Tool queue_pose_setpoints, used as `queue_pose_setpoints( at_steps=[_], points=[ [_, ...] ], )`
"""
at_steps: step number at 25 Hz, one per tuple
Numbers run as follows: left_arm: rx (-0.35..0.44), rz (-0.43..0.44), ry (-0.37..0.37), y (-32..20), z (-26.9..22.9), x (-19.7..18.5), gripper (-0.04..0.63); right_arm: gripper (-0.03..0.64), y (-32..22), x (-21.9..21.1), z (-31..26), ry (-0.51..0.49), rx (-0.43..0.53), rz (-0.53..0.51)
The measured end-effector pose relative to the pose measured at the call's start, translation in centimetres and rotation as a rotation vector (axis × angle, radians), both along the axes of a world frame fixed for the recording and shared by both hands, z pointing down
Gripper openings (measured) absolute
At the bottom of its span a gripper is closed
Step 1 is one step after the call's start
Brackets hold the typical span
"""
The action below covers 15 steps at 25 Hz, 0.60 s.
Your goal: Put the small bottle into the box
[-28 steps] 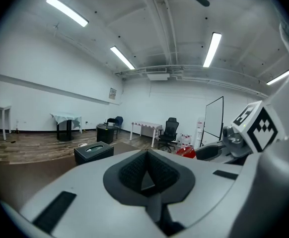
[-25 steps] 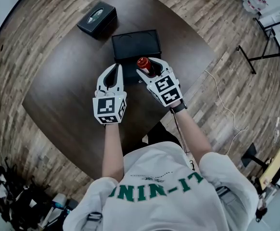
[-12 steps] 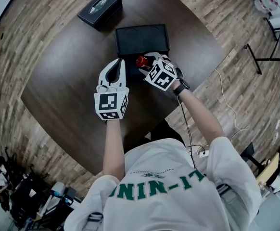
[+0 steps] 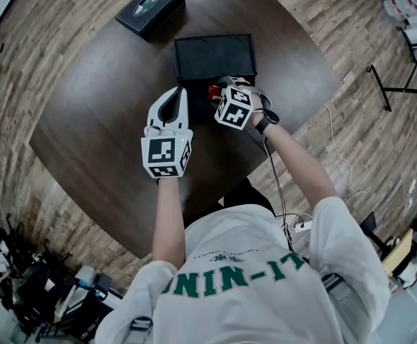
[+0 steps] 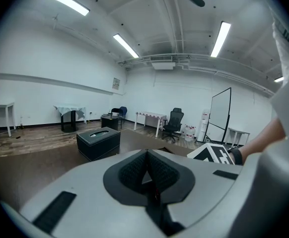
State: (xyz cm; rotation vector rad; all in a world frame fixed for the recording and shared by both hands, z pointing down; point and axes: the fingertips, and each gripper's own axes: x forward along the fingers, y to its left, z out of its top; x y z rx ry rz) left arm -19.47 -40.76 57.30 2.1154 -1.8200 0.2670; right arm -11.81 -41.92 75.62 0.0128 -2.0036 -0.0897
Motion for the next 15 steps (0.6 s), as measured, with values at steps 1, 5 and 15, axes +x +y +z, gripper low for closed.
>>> queue_pose_setpoints(
  at_steps=[1,5,15],
  points=[
    [-0.003,0.001,0.001,-0.1,0.1,0.0,0.014,0.236,0.0,0.0,0.2,0.011,0.006,-0.006],
    [-0.006,-0.001,0.002,-0.2,0.3,0.2,0.014,0.238,0.1,-0.3,0.6,0.029,0.013,0.001],
    [0.005,-0.026,0.012,0.5,-0.2,-0.8,0.014,0.273,0.5,-0.5,-1.3,-0.075,-0.056,0.121]
  ],
)
